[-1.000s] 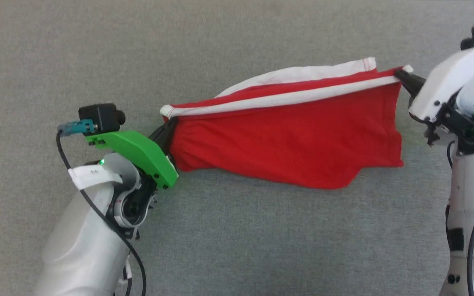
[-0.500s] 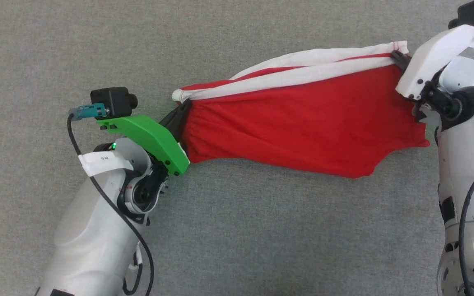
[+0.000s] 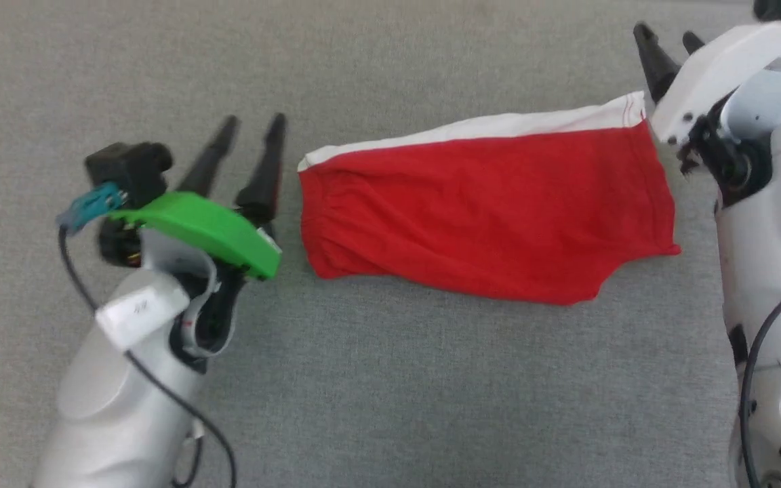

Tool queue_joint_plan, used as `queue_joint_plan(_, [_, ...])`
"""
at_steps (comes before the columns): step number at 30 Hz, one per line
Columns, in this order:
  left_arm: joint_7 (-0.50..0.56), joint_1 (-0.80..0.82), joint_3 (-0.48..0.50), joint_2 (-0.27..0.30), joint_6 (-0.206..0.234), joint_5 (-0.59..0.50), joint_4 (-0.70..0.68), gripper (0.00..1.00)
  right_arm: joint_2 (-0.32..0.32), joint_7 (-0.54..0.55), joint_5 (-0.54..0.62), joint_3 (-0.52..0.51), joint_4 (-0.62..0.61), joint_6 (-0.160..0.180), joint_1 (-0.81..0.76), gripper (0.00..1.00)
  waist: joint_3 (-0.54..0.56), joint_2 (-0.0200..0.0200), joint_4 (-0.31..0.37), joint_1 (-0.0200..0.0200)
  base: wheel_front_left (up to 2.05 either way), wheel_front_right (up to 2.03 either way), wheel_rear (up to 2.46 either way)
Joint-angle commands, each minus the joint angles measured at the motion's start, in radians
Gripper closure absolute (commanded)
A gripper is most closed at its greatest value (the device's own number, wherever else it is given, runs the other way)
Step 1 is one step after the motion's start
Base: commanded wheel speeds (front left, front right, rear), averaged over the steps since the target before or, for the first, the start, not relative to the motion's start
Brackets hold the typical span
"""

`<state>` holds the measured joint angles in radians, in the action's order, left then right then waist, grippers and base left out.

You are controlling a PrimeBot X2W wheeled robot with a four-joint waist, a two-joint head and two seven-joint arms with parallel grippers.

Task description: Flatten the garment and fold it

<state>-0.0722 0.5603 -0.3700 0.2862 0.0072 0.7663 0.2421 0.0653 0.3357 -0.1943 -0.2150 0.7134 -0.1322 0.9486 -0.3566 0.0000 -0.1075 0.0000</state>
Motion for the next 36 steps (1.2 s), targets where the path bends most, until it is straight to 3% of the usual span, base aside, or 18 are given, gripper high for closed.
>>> queue_joint_plan(1, [-0.051,-0.035,-0.006,0.029,0.024,-0.061,-0.018,0.00,0.031,0.011,0.044,0.035,-0.021,0.002,-0.052,0.00,0.057,0.0000,0.015,0.0000,0.00,0.00,0.00])
queue_joint_plan(5, [-0.150,-0.122,-0.037,0.083,0.107,-0.222,-0.074,0.00,0.079,0.127,0.113,0.115,-0.085,0.002,-0.178,0.00,0.105,0.0000,0.024,0.0000,0.00,0.00,0.00])
queue_joint_plan(10, [-0.176,-0.250,-0.029,0.081,0.174,-0.260,-0.150,0.00,0.087,0.277,0.112,0.163,-0.200,0.002,-0.322,0.00,0.123,0.0000,0.028,0.0000,0.00,0.00,0.00])
queue_joint_plan(16, [-0.180,-0.313,-0.027,0.078,0.191,-0.255,-0.194,0.00,0.065,0.341,0.127,0.175,-0.275,0.002,-0.405,0.00,0.103,0.0000,0.011,0.0000,0.00,0.00,0.00])
queue_joint_plan(26, [-0.160,-0.288,-0.059,0.072,0.174,-0.256,-0.204,0.00,0.039,0.330,0.186,0.160,-0.206,0.002,-0.399,0.00,0.044,0.0000,-0.026,0.0000,0.00,0.00,0.00])
queue_joint_plan(27, [-0.156,-0.287,-0.062,0.073,0.173,-0.255,-0.203,0.00,0.040,0.337,0.187,0.162,-0.195,0.002,-0.398,0.11,0.043,0.0000,-0.026,0.0000,0.00,0.00,0.00])
queue_joint_plan(28, [-0.154,-0.287,-0.065,0.073,0.171,-0.254,-0.203,0.00,0.040,0.343,0.183,0.165,-0.186,0.002,-0.396,0.71,0.043,0.0000,-0.026,0.0000,0.00,0.00,0.00])
queue_joint_plan(29, [-0.150,-0.287,-0.068,0.073,0.169,-0.253,-0.203,0.00,0.042,0.343,0.180,0.167,-0.181,0.002,-0.395,1.00,0.043,0.0000,-0.025,0.0000,0.00,0.00,0.00])
queue_joint_plan(36, [-0.070,-0.283,-0.102,0.056,0.151,-0.214,-0.215,0.00,0.059,0.314,0.132,0.190,-0.179,0.002,-0.388,1.00,0.065,0.0000,-0.007,0.0000,0.00,0.00,0.00])
